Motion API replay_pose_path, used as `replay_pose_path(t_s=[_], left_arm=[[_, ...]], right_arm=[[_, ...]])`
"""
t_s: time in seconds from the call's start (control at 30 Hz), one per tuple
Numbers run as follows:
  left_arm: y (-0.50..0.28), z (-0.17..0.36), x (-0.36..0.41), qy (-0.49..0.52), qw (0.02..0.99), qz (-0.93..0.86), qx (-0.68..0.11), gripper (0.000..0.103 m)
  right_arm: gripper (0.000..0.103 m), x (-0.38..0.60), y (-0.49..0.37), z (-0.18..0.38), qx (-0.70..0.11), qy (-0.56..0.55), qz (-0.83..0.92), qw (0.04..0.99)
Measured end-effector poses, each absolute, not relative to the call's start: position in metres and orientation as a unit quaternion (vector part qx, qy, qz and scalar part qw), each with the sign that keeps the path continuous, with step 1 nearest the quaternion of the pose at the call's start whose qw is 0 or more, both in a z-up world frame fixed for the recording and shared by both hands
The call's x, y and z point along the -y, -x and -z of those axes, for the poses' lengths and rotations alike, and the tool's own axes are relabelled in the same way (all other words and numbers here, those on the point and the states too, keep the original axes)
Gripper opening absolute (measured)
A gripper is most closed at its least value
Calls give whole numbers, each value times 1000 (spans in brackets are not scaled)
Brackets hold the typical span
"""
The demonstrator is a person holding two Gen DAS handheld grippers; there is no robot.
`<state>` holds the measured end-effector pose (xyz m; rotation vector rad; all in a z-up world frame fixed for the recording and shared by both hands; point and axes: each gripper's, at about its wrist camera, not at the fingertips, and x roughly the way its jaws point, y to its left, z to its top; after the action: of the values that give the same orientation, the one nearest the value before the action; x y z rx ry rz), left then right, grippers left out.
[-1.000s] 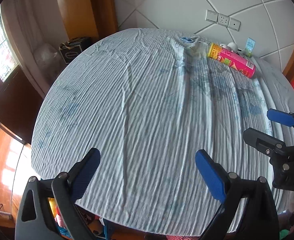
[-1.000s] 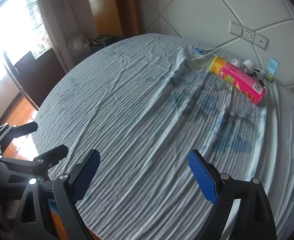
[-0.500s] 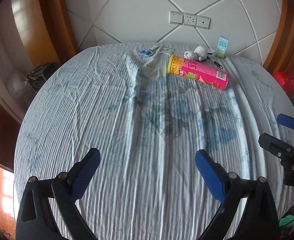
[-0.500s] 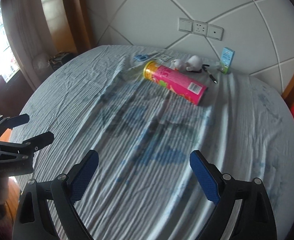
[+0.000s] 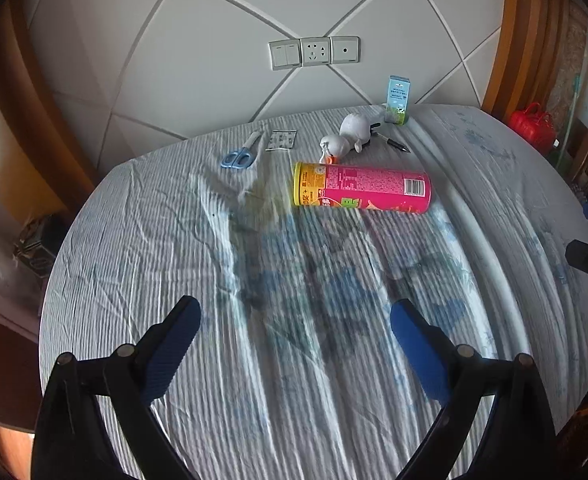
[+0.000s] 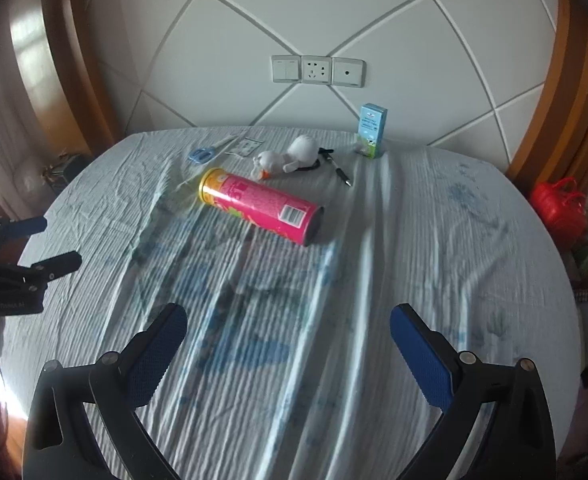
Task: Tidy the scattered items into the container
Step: 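Move both tools toward the pink Lay's chip can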
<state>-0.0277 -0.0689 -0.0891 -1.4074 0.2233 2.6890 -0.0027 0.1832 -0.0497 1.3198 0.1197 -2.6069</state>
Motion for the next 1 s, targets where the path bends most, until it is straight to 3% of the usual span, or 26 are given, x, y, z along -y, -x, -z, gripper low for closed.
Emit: replay_pose_path(t_s=[0.23,0.47,1.0], left_arm=[[90,99,66,468,63,-876,-99,97],[151,137,71,491,76,-865,-65,103],[231,215,54,506,108,-852,-82,103]], right_arm=[[103,-184,51,60,-70,-468,873,116],[103,-185,111,86,-89,-474,866,129],[103,-172,201,177,-86,-522,833,164]])
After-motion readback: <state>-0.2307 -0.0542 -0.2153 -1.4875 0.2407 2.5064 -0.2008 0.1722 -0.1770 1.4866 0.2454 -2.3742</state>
